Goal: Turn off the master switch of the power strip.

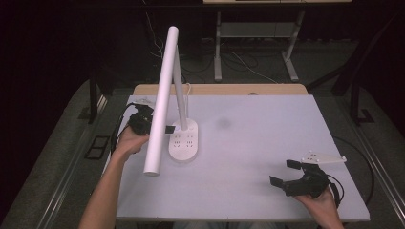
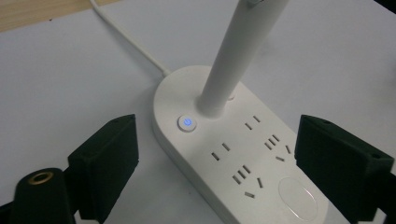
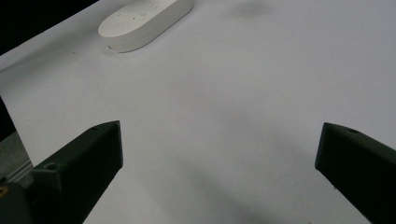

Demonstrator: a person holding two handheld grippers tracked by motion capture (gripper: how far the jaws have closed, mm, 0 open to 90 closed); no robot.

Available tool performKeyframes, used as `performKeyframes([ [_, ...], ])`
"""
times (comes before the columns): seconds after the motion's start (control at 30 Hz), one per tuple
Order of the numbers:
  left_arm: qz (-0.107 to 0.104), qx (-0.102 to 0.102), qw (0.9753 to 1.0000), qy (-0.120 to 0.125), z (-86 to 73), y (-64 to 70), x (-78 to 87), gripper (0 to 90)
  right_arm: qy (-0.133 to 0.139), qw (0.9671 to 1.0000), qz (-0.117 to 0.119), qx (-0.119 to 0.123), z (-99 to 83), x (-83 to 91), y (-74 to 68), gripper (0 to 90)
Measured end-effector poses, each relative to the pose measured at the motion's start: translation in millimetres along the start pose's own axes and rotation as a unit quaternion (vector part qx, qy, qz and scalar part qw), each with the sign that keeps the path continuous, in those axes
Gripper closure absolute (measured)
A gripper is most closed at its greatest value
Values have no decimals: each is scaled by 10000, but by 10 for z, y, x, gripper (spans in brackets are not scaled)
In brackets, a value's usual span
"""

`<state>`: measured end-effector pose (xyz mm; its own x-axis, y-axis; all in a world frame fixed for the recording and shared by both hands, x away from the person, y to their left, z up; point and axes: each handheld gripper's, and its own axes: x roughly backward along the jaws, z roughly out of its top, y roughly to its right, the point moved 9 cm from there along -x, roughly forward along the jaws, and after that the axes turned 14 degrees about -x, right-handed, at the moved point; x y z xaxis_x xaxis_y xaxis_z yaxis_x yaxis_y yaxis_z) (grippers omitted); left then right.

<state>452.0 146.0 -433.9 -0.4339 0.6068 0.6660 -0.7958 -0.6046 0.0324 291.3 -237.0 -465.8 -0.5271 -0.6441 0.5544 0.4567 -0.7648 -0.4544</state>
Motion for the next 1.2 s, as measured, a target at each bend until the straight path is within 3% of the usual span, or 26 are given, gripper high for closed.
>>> performKeyframes([
  [0.47, -77, 276, 9995, 114, -33, -123, -84, 198, -15, 10000, -10, 74, -8, -18, 1, 3],
  [0.73, -338, 576, 9966, 478, 11, -141, -114, 391, -10, 10000, -14, 33, -8, -5, 7, 3],
  [0.9, -319, 640, 9960, 543, 14, -160, -166, 578, -3, 10000, -32, 89, -8, -13, 18, 3],
  [1.07, -354, 809, 9947, 535, -1, -166, -222, 682, -9, 10000, -18, 87, -11, -9, 14, 3],
  [1.13, -346, 806, 9949, 494, -11, -164, -244, 765, -37, 10000, -10, 49, -19, -3, 10, 3],
  [1.2, -310, 805, 9952, 468, -16, -163, -267, 790, -38, 10000, -10, 54, -19, -2, 12, 3],
])
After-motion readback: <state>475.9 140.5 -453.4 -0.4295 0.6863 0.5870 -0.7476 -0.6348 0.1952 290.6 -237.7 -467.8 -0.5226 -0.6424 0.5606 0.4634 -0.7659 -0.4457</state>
